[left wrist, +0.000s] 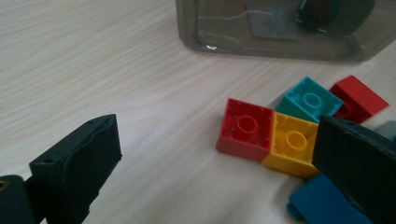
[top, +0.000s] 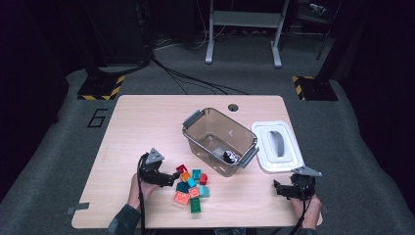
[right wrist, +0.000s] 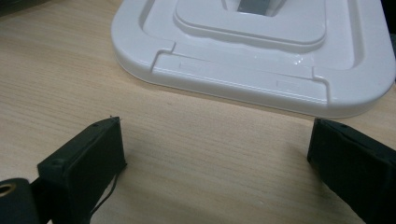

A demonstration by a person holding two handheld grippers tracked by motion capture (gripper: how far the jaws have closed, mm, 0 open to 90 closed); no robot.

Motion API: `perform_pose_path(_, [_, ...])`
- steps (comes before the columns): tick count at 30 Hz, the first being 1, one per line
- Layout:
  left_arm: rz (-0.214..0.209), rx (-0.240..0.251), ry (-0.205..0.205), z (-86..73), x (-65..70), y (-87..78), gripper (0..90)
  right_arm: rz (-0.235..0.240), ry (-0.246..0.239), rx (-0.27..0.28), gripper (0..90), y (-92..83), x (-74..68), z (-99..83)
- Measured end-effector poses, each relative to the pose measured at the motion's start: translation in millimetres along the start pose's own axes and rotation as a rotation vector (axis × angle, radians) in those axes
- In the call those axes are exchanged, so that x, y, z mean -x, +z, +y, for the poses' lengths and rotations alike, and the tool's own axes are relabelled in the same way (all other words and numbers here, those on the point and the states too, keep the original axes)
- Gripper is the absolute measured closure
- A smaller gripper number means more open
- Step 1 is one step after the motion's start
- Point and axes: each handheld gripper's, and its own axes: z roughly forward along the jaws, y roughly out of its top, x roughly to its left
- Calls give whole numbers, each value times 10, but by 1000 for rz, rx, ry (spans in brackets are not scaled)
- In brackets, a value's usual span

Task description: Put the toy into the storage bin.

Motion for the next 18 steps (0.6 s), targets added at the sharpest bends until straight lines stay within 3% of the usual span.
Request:
perform_pose_path(5, [18, -45, 20, 72, -24, 170, 42, -1, 1, 1, 36, -1, 2, 0])
perform_pose_path(10, [63, -80, 16, 85, -84, 284, 53, -2, 4, 2, 38, -1, 1, 1])
perform_pose_path(16, [105, -107, 13, 77, -195, 256, 64, 0, 4, 1, 39, -1, 4, 2])
perform_pose_path(18, [118, -96, -6, 58, -217, 241, 64, 0, 4, 1, 39, -1, 3, 2])
